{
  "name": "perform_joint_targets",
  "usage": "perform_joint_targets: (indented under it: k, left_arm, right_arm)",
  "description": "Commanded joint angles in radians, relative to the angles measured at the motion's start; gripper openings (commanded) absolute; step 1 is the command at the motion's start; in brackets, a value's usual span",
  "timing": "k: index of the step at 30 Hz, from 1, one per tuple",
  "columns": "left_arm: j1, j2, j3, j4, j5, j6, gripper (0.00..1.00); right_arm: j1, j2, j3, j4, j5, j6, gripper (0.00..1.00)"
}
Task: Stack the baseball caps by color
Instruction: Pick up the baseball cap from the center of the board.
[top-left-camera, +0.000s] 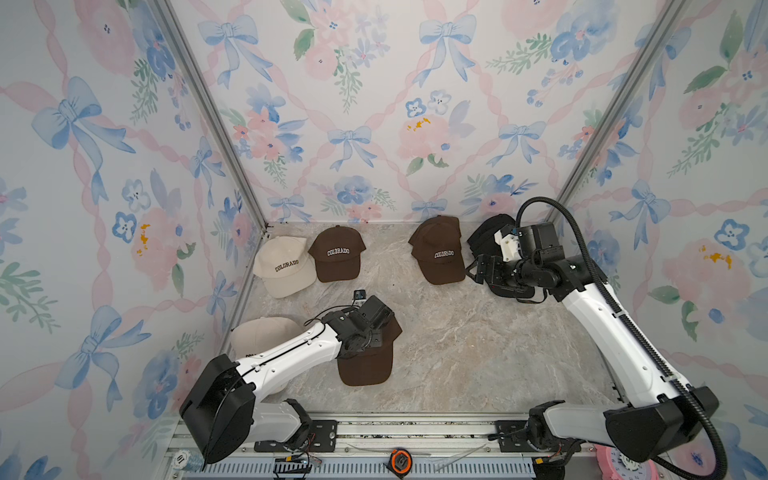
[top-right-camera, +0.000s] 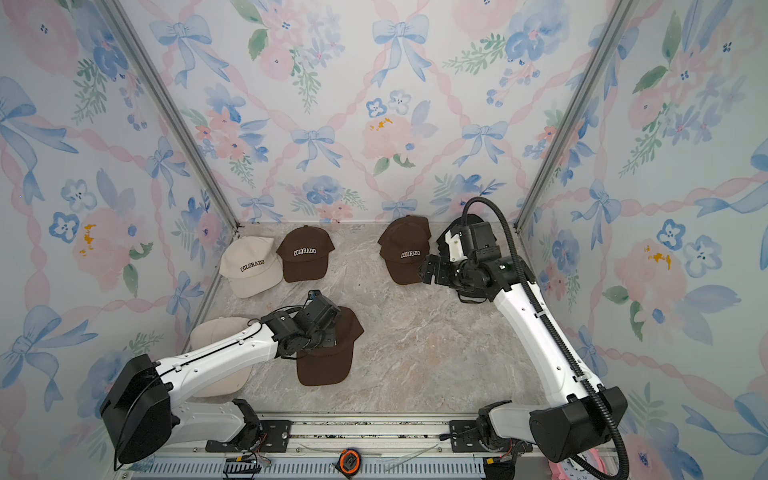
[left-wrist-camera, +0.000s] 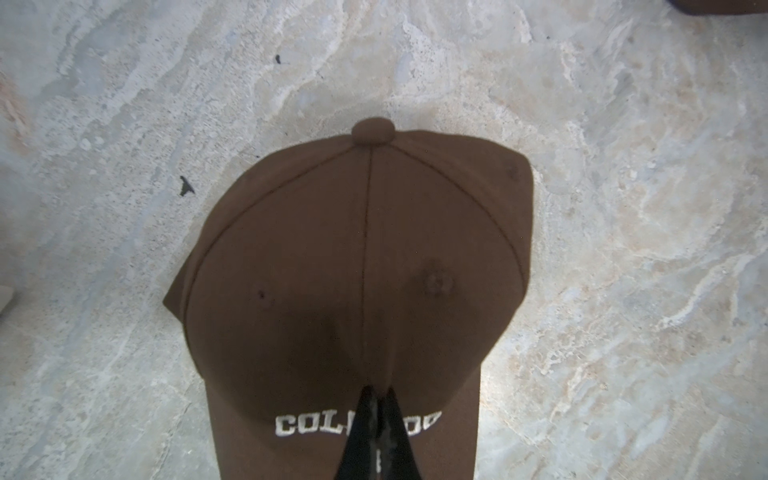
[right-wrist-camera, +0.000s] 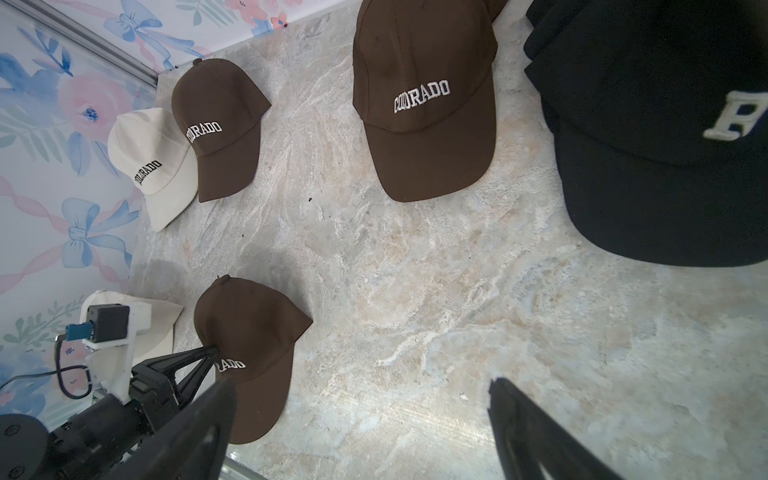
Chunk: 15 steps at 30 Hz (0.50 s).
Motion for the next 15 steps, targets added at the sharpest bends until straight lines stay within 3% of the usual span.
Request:
perform_joint_targets:
  k: [1,15]
  left_arm:
    - [0.003,-0.033,0.050,-0.033,-0.006,0.005,0.00]
    - [-0.048,0.086,0.305,-0.059,-0.052,-0.010,0.00]
  right_arm:
    - [-0.013,-0.020,-0.006,-0.002,-0.013,-0.013,0.96]
    - [-0.066,-0.052,-0.015,-0.002,-0.015,-0.014,0.96]
